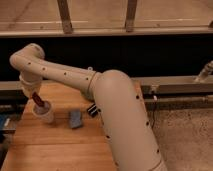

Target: Place the pepper in the ceramic cup

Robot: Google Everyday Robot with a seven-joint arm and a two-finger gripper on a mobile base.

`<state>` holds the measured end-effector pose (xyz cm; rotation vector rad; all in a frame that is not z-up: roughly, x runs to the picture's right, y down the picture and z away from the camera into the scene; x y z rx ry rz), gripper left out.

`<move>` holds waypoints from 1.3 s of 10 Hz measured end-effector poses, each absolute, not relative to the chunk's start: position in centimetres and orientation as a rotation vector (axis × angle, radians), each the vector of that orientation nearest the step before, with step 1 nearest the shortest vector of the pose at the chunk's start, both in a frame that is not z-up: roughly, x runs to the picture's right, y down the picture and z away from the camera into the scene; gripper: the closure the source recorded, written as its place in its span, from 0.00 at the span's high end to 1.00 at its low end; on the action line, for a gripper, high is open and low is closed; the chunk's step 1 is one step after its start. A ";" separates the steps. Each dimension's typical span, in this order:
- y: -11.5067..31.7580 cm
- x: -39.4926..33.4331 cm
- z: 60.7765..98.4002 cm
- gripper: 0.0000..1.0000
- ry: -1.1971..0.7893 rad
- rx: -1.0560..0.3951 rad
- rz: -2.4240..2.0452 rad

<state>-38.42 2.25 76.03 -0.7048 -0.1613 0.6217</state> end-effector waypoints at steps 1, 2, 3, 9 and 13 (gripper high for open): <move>2.5 -38.4 76.2 0.00 -0.159 -0.712 0.623; 2.7 -38.2 76.4 0.02 -0.155 -0.720 0.627; 2.9 -38.0 76.6 0.11 -0.153 -0.725 0.627; 3.3 -37.5 76.8 0.72 -0.170 -0.740 0.633; 4.0 -37.4 77.6 0.80 -0.169 -0.772 0.658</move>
